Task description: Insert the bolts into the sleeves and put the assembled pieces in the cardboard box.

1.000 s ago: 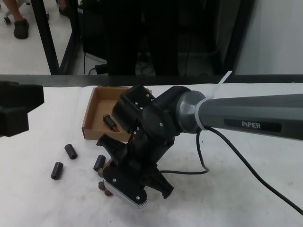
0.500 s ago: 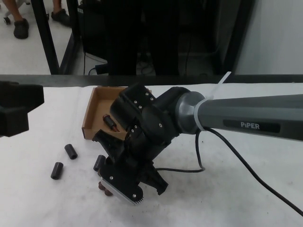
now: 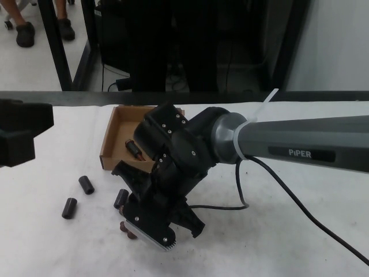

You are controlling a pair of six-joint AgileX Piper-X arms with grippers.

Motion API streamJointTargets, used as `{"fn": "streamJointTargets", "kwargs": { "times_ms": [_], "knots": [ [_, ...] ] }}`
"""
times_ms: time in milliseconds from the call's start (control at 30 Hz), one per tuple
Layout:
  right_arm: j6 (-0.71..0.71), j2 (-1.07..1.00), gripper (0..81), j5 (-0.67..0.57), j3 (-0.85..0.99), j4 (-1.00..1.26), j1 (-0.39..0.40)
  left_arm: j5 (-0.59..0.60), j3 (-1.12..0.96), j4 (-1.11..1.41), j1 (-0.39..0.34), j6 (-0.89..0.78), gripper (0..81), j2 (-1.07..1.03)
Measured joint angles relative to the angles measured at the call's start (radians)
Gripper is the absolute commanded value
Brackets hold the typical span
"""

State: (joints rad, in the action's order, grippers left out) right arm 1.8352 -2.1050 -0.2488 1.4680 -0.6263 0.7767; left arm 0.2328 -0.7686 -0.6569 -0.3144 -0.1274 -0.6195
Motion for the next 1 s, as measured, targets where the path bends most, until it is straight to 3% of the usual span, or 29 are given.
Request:
{"fn": "streamJointTargets", "kwargs": {
  "times_ms": [233, 533, 900, 1000],
  "knots": [
    [0.010, -0.006, 28.4, -0.008, 0.005, 0.007, -0.002, -0.005, 0.000, 0.000, 0.000, 0.000, 38.2, 0.000],
    [0.010, -0.009, 26.4, 0.012, 0.012, -0.019, -0.002, -0.097, 0.000, 0.000, 0.000, 0.008, 38.2, 0.000],
    [0.026, -0.009, 26.4, 0.064, 0.022, -0.065, 0.002, -0.103, 0.000, 0.000, 0.000, 0.010, 38.2, 0.000],
    [0.033, -0.009, 23.2, 0.064, 0.021, -0.065, 0.003, -0.103, 0.000, 0.000, 0.000, 0.013, 38.2, 0.000]
  ]
}}
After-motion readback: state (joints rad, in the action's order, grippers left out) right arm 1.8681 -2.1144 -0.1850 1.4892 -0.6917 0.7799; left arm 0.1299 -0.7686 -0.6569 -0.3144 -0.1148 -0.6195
